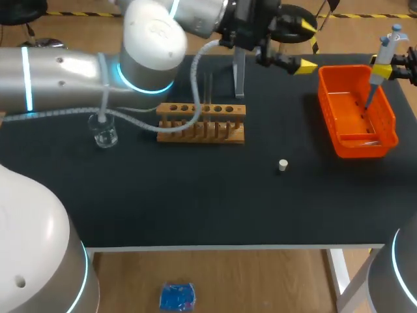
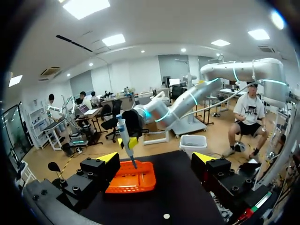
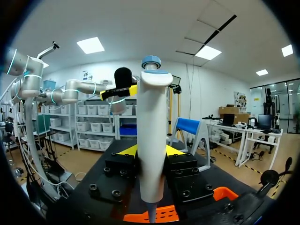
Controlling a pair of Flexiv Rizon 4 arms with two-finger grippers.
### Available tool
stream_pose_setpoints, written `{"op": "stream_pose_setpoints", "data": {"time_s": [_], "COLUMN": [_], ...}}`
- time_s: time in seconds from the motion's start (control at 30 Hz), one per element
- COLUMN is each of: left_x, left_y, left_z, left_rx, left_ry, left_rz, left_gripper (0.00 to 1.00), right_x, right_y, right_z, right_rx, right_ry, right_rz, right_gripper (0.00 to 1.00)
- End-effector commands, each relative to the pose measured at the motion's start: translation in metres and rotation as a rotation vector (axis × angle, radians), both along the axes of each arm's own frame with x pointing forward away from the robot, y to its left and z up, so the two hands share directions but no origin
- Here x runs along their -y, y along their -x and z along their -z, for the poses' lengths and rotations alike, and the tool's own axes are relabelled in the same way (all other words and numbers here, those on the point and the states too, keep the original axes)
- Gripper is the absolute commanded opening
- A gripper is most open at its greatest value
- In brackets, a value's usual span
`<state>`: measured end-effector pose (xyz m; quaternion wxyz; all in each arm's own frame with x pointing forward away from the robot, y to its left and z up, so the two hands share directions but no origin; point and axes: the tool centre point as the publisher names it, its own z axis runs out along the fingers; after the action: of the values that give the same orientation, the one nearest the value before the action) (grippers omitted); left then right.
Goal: Invert the test tube, pick up the pipette, mount the tip to pipette, aspirate from beaker and dispense into the tube, eject the tip, return the pipette, and cap with the stopper.
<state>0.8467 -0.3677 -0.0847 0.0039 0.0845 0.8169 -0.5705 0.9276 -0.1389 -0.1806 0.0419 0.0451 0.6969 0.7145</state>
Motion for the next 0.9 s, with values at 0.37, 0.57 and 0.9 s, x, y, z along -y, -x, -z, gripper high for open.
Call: {"op": "stream_pose_setpoints", "data": {"time_s": [0.37,0.57,0.9], "left_x": [-0.057,-0.076,-0.108], "left_y": [0.048,0.062,0.072], "left_z": [0.059,0.082,0.080], "left_rx": [0.067,0.049,0.065], "left_ry": [0.133,0.186,0.273], "left_rz": [-0.186,-0.290,-0.422], "left_gripper": [1.00,1.00,1.00], "right_x": [0.000,0.000,0.000], "right_y": [0.000,0.000,0.000], "right_z": [-0.001,-0.001,-0.001], "right_rx": [0.000,0.000,0.000], "right_ry": [0.003,0.003,0.003], "right_rz": [0.002,0.002,0.002], "right_gripper": [0.00,0.00,0.00]}}
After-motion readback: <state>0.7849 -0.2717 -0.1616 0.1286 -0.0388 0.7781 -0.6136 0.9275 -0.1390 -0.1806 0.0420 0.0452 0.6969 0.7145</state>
